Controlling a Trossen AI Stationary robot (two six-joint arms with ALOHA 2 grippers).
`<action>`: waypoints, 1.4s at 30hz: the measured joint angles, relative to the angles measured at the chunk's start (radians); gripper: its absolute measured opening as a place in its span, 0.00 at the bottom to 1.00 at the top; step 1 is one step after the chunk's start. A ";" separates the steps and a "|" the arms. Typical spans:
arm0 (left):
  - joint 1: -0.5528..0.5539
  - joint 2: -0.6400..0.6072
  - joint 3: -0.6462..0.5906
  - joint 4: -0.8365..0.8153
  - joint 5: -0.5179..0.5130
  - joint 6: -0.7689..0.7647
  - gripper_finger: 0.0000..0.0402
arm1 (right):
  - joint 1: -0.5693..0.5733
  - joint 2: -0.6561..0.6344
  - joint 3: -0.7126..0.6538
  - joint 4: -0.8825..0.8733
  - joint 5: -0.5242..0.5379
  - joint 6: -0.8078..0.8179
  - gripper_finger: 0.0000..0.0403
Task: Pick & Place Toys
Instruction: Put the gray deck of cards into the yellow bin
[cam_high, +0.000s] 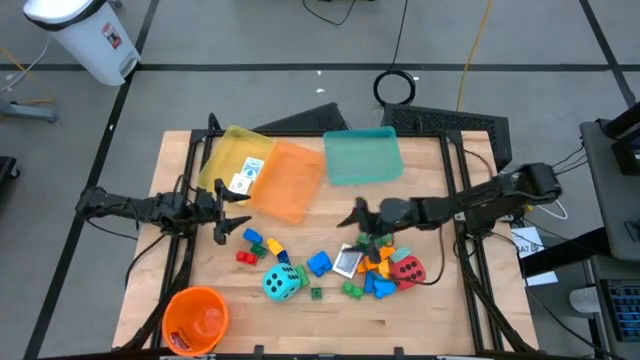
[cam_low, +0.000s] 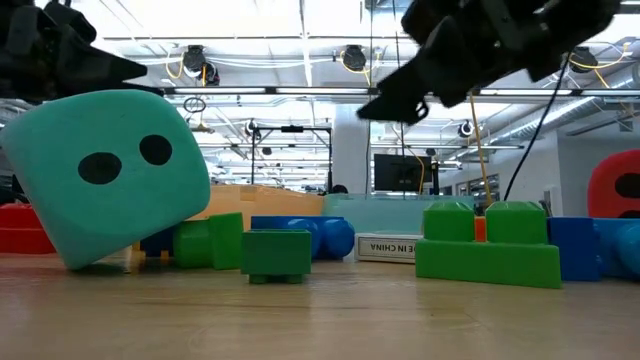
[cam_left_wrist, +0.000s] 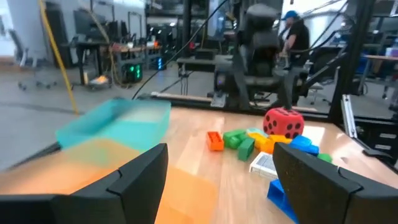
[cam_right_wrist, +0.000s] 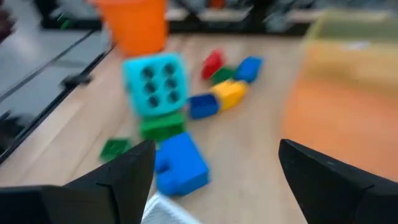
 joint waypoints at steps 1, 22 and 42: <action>0.001 0.000 0.000 -0.001 0.005 0.011 0.74 | 0.008 0.036 0.025 -0.033 -0.023 -0.005 0.77; 0.001 0.000 0.000 0.000 0.005 0.028 0.74 | 0.067 0.317 0.292 -0.439 0.357 -0.209 0.71; 0.001 0.000 0.000 0.000 0.005 0.028 0.74 | -0.212 0.364 0.399 -0.443 0.107 -0.540 0.78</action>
